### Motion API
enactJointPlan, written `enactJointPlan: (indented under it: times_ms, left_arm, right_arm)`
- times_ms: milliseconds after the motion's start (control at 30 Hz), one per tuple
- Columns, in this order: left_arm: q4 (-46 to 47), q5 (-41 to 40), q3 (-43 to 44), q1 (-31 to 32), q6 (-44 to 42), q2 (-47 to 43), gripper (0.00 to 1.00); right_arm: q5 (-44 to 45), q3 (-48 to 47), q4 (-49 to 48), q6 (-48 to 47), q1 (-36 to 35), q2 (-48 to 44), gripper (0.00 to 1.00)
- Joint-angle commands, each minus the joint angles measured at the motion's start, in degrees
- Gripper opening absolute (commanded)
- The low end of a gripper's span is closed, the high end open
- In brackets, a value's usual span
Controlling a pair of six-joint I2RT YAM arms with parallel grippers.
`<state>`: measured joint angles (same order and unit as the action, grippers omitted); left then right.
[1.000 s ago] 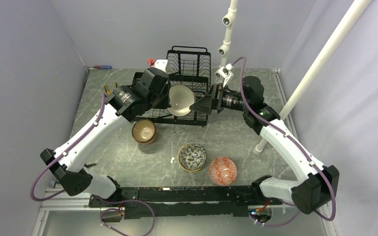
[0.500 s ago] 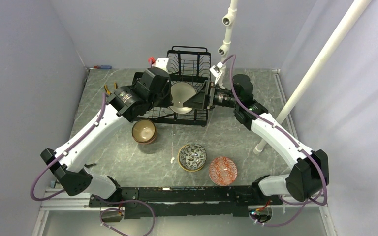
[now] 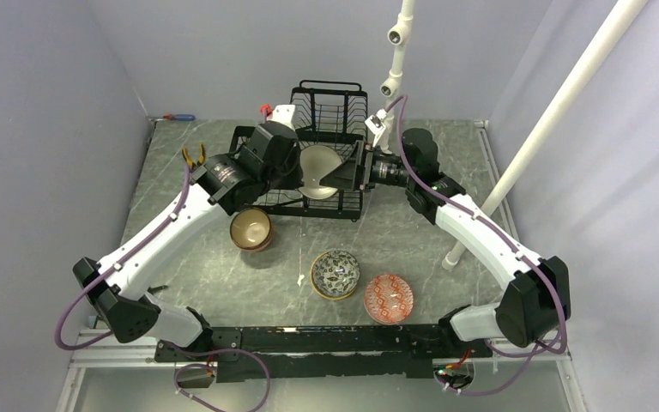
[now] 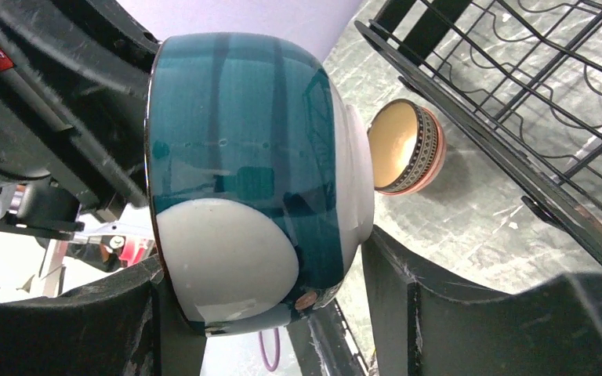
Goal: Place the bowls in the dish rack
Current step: Pick up the bowl from the center of the board.
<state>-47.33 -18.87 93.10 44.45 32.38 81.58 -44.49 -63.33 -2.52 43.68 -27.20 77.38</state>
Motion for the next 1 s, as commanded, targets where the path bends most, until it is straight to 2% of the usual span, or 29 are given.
enactJointPlan:
  times_ms: [0, 267, 333, 533, 667, 967]
  left_arm:
    - [5.61, 2.83, -1.46, 0.46, 1.22, -3.36, 0.30]
    - [7.60, 4.67, -4.17, 0.24, 2.70, -5.15, 0.70]
    - [8.39, 6.24, -4.92, -0.39, 3.21, -5.44, 0.76]
    - [11.07, 13.54, -8.55, -3.53, 4.73, -5.97, 0.81]
    - [13.94, 17.69, -12.39, -4.90, 6.15, -8.22, 0.93]
    - [21.32, 32.39, -24.64, -8.98, 14.91, -12.68, 0.94]
  right_arm:
    - [1.71, -4.51, -0.43, -2.96, -0.40, -1.16, 0.00]
    - [2.52, -5.76, 1.04, -5.25, -0.31, -0.11, 0.00]
    - [3.53, -6.16, 2.02, -5.95, -0.31, -0.03, 0.00]
    - [7.53, -7.12, 6.65, -9.88, -0.24, 0.54, 0.00]
    - [8.77, -5.94, 5.76, -11.17, -0.06, 0.09, 0.00]
    - [10.58, -4.60, 7.07, -13.88, -0.05, -0.53, 0.00]
